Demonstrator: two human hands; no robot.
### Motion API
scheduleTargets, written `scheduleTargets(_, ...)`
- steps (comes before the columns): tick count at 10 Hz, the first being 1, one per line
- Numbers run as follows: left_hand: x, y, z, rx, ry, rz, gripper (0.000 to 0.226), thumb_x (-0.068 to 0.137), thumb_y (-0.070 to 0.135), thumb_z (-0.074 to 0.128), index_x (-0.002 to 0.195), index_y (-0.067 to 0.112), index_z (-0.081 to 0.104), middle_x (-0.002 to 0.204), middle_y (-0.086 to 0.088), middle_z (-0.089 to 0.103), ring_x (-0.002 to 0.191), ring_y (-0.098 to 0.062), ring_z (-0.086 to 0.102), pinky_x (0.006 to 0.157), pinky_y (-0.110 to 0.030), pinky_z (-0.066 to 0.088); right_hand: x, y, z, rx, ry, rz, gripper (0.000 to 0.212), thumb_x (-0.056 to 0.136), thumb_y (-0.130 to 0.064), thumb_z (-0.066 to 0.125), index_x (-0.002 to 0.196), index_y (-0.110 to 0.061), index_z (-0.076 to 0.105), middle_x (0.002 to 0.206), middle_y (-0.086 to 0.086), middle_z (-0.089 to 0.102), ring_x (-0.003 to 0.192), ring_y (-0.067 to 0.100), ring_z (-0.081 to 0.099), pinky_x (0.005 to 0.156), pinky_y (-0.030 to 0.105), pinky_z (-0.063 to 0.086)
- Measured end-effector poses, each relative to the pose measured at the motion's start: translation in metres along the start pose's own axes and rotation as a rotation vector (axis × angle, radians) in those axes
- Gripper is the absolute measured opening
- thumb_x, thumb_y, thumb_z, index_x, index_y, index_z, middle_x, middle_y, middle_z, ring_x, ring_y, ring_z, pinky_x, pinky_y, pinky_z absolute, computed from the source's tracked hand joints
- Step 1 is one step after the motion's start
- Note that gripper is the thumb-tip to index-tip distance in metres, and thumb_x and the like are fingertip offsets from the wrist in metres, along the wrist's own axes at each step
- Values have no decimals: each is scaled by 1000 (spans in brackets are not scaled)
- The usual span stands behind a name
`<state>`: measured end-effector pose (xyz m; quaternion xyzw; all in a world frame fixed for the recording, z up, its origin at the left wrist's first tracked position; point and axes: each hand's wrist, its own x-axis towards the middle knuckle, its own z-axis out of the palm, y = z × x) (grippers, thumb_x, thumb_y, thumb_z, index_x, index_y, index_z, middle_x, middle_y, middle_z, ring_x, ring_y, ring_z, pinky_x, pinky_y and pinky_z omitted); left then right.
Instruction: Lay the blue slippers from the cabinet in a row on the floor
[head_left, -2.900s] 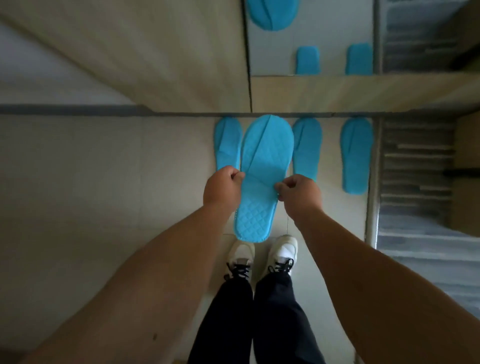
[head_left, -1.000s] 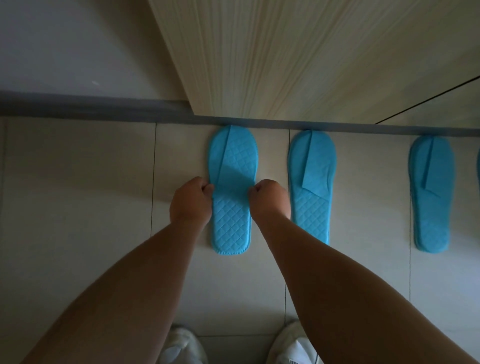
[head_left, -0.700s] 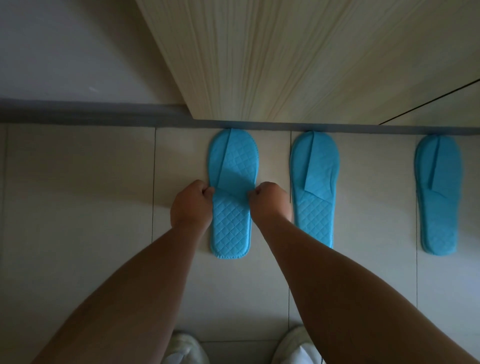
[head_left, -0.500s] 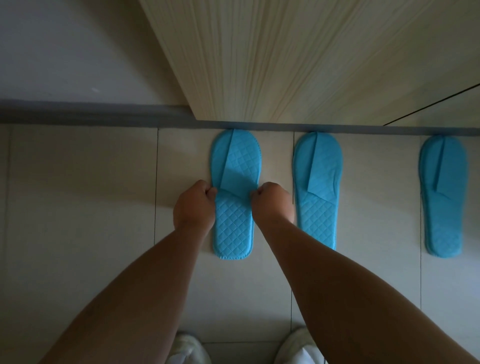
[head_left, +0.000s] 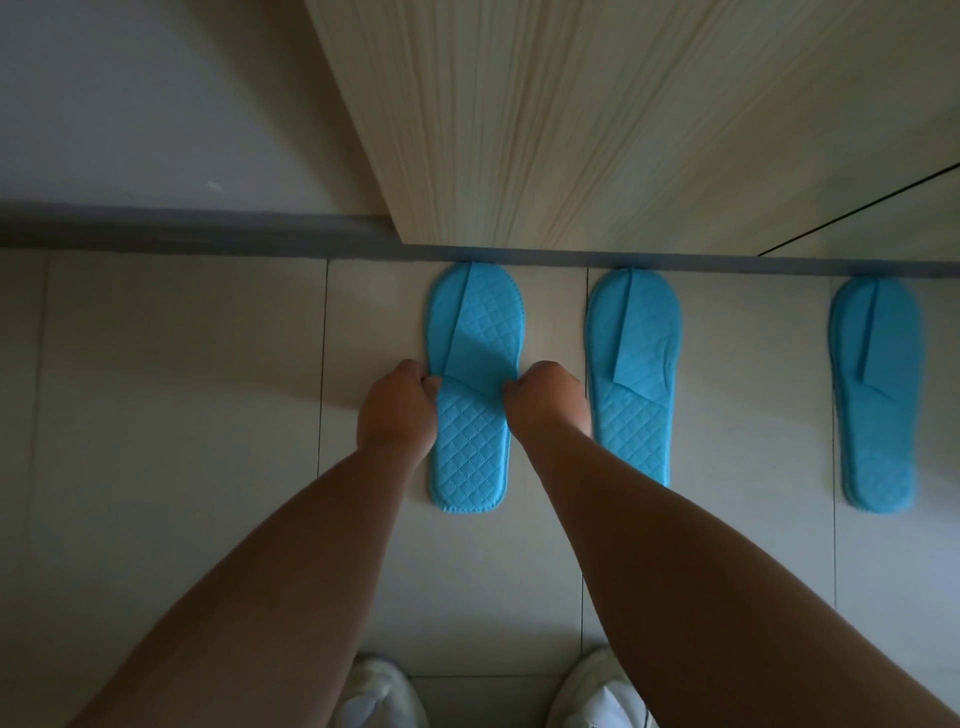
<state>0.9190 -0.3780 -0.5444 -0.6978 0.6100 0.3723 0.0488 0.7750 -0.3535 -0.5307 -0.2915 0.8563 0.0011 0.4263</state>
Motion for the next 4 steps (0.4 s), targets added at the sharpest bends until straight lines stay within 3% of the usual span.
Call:
scheduleTargets(1,-14,8,-19,59,-15,-34,38,100,33,41,119,2,50,115,-19,61,107,-36,59,84,-41,46,-18,-8,-15,-75,28,-50,18,93,-23,51,76,-17,49,70,-1,55,57,13,52,45,24,34)
scheduleTargets(2,-43,18,-55,149,-31,-41,47,100,38,38,126,-1,46,124,-23,55,114,-38,55,90,-43,44,-52,-18,-46,-152,64,-113,17,95,-28,47,92,-13,55,73,-1,53,63,16,53,49,26,34)
scheduleTargets(3,-101,34,-100,294,-29,26,46,100,41,36,121,1,49,121,-22,55,110,-39,54,88,-44,44,-108,-21,-88,-283,104,-217,26,95,-30,43,104,-11,58,99,7,63,92,30,61,68,35,42)
scheduleTargets(4,-158,60,-145,455,-26,203,48,98,44,36,123,6,50,125,-16,54,115,-35,50,92,-43,41,-166,-23,-137,-451,150,-418,30,96,-31,44,112,-11,60,117,10,59,110,30,53,90,42,41)
